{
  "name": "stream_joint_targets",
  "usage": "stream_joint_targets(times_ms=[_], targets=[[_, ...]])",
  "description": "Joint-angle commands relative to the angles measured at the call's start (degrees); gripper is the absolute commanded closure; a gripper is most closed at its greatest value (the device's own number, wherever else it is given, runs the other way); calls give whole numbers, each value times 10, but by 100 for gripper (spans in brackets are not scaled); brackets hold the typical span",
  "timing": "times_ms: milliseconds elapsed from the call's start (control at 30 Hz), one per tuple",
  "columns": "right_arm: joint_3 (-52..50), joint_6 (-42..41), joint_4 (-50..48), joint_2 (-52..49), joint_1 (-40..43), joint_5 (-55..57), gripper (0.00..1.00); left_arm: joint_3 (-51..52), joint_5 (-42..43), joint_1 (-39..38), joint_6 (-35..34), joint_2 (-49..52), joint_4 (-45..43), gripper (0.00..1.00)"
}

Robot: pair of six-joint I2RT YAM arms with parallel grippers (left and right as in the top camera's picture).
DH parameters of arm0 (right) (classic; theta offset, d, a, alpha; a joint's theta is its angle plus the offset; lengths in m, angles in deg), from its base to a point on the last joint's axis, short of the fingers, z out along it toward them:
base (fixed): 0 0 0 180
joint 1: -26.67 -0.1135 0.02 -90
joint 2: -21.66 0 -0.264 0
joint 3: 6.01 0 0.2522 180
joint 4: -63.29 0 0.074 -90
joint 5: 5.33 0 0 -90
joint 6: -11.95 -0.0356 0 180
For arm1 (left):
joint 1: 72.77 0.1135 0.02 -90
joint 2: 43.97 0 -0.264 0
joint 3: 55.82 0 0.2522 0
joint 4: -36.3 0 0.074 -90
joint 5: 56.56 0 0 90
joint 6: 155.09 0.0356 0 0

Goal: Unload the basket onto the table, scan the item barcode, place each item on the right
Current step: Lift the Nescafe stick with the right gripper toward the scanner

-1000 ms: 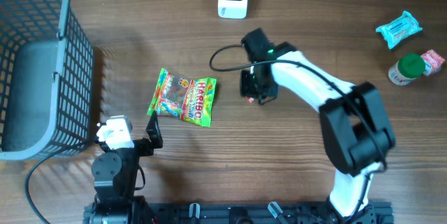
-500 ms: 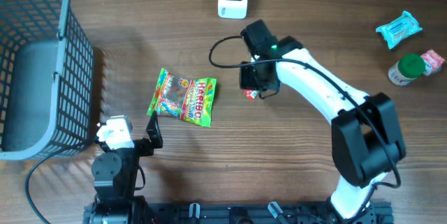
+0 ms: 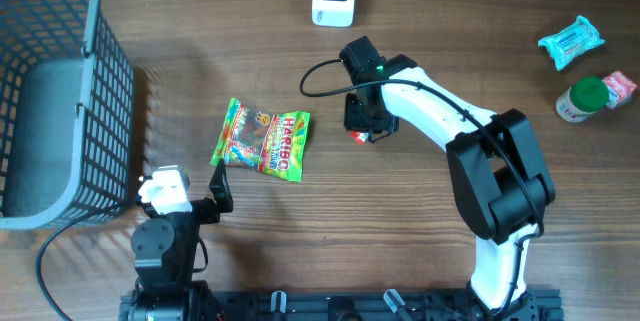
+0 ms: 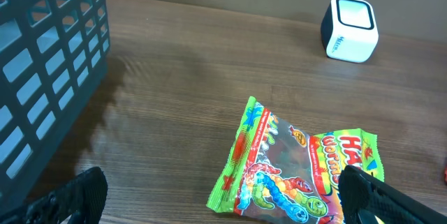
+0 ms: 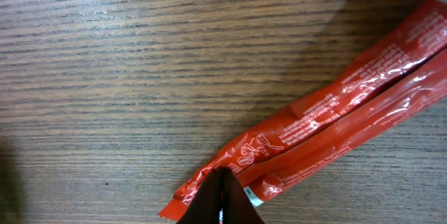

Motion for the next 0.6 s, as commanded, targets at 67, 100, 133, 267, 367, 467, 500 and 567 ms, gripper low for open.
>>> stream_joint_targets(times_ms=[67, 100, 133, 267, 367, 467, 500, 567], targets=[[59, 10, 68, 13, 3, -18, 96, 4, 7, -2, 9, -1, -2, 0], [63, 10, 73, 27, 3, -17, 96, 4, 7, -2, 9, -1, -2, 0], [63, 10, 80, 47, 2, -12, 96, 4, 7, -2, 9, -1, -2, 0], [40, 3, 85, 43, 2, 8, 96, 4, 7, -2, 9, -1, -2, 0], [-21, -11, 51, 38, 3, 16, 96, 4, 7, -2, 9, -1, -2, 0], [-86, -11, -19, 38, 2, 12, 96, 4, 7, -2, 9, -1, -2, 0], [-103, -12, -35, 38, 2, 12, 96, 4, 7, -2, 9, -1, -2, 0], [-139, -8, -76, 38, 2, 12, 96, 4, 7, -2, 9, -1, -2, 0]])
